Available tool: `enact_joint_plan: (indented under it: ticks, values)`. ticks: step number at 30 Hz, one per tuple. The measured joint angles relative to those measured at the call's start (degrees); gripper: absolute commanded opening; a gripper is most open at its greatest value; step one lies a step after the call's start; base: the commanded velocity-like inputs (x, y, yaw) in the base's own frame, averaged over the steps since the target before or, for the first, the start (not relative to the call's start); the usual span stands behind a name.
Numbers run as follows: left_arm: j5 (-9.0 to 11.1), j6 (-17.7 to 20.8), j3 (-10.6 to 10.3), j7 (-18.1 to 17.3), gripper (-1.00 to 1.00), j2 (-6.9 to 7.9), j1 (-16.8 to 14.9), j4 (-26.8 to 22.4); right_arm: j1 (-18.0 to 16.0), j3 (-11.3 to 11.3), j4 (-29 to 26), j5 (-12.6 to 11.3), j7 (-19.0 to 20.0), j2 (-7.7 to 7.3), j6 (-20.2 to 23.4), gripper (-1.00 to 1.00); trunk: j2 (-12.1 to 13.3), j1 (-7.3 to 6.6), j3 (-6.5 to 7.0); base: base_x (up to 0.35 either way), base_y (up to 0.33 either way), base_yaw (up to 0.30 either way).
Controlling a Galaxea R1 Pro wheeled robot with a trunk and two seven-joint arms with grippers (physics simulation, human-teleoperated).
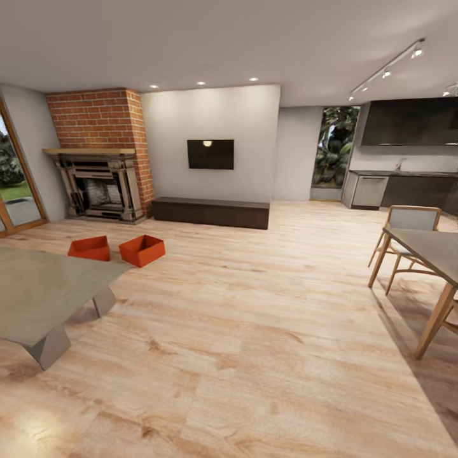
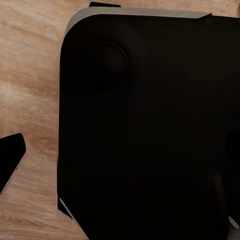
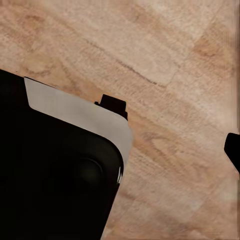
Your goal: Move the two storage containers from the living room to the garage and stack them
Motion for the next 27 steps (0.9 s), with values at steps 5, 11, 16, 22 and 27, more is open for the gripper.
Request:
enact_joint_plan:
  ticks: [5, 11, 16, 22, 27]
  values:
    - [0.0, 0.0, 0.0, 0.0, 1.0, 0.01, 0.01, 0.01, -0.01, 0.28, 0.0, 0.37, 0.13, -0.11, 0.0, 1.0, 0.0, 0.0, 0.0, 0.333, 0.0, -0.009]
    - [0.0, -0.01, 0.0, 0.0, 1.0, 0.01, 0.02, -0.01, 0.0, 0.41, 0.0, 0.42, 0.14, -0.16, -0.01, 1.0, 0.0, 0.0, 0.0, 0.333, 0.0, -0.002]
    - [0.0, -0.01, 0.0, 0.01, 1.0, 0.01, 0.01, 0.02, 0.0, 0.43, 0.0, 0.43, 0.11, -0.17, 0.0, 1.0, 0.0, 0.0, 0.0, 0.333, 0.0, 0.0]
    - [0.0, -0.01, 0.0, 0.0, 1.0, 0.01, 0.0, 0.05, 0.0, 0.43, 0.0, 0.44, 0.11, -0.17, -0.01, 1.0, 0.0, 0.0, 0.0, 0.333, 0.0, 0.0]
    - [0.01, 0.33, 0.0, 0.0, 1.0, 0.11, 0.0, 0.03, 0.0, 0.39, 0.0, 0.44, 0.07, -0.14, 0.0, 1.0, 0.0, 0.0, 0.0, 0.333, 0.026, 0.0]
